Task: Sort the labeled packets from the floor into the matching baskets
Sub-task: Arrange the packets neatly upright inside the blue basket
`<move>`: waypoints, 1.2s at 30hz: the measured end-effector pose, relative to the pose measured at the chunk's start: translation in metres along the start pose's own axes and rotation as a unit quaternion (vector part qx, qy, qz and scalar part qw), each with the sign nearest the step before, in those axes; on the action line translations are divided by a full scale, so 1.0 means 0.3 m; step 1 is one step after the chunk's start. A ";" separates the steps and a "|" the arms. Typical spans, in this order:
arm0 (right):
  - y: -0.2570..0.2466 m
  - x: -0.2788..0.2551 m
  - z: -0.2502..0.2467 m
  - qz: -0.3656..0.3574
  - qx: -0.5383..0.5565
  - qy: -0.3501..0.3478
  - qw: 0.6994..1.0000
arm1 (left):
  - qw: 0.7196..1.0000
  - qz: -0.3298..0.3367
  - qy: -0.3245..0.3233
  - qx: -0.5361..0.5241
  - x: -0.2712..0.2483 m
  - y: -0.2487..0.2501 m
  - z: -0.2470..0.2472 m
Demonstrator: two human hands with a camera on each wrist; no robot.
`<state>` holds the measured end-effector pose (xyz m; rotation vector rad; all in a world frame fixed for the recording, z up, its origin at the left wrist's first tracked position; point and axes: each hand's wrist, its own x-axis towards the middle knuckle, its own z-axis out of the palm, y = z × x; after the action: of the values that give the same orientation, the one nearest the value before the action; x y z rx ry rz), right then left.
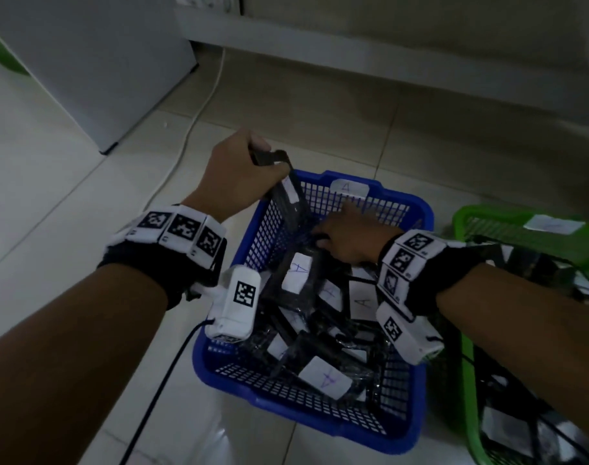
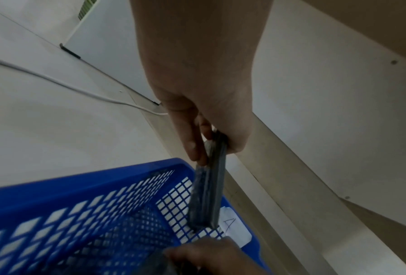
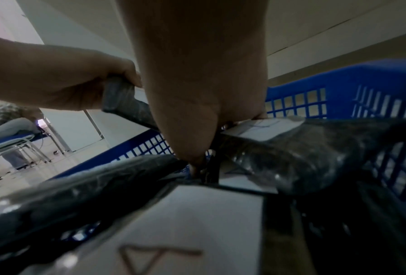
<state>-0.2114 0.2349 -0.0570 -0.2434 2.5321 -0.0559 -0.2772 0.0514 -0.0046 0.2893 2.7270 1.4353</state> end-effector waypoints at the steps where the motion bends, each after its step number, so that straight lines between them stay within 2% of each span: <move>1: 0.002 0.005 0.002 0.000 0.011 0.008 1.000 | 1.000 0.005 0.008 -0.007 -0.007 -0.012 -0.002; 3: 0.014 0.008 -0.002 -0.010 0.055 0.037 0.998 | 1.000 0.003 0.020 -0.015 -0.017 -0.032 -0.006; 5: 0.028 -0.002 -0.015 -0.040 0.095 0.056 0.993 | 1.000 0.006 0.005 -0.011 -0.024 -0.053 -0.007; 7: 0.038 -0.025 -0.028 -0.070 0.128 0.055 0.988 | 0.998 0.037 -0.015 0.044 -0.043 -0.068 -0.002; 9: 0.049 -0.046 -0.036 -0.092 0.145 0.059 0.983 | 0.993 0.057 0.004 0.100 -0.067 -0.078 0.015; 11: 0.058 -0.069 -0.037 -0.108 0.150 0.071 0.980 | 0.994 0.043 0.022 0.102 -0.090 -0.081 0.043; 14: 0.067 -0.089 -0.043 -0.112 0.136 0.091 0.980 | 0.998 0.010 0.006 0.057 -0.115 -0.070 0.088; 22: 0.111 -0.142 -0.101 -0.056 0.085 0.129 0.986 | 0.987 -0.070 -0.143 -0.028 -0.095 -0.044 0.120; 25: 0.131 -0.153 -0.109 -0.043 0.094 0.150 0.983 | 0.982 -0.054 -0.178 -0.016 -0.088 -0.053 0.120; 27: 0.139 -0.153 -0.104 -0.049 0.108 0.146 0.982 | 0.977 -0.014 -0.206 0.044 -0.102 -0.062 0.142; 29: 0.141 -0.152 -0.094 -0.059 0.126 0.138 0.981 | 0.956 0.043 -0.233 0.176 -0.116 -0.082 0.173; 31: 0.140 -0.151 -0.081 -0.064 0.121 0.141 0.980 | 0.912 0.082 -0.215 0.339 -0.127 -0.088 0.196; 33: 0.139 -0.148 -0.067 -0.061 0.105 0.149 0.981 | 0.881 0.114 -0.200 0.413 -0.133 -0.079 0.203; 36: 0.142 -0.143 -0.044 -0.057 0.094 0.147 0.983 | 0.841 0.137 -0.243 0.463 -0.129 -0.074 0.192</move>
<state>-0.1908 0.2845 -0.0263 -0.3245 2.7789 -0.4010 -0.2350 0.0787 -0.0575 0.9391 2.7280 -0.1076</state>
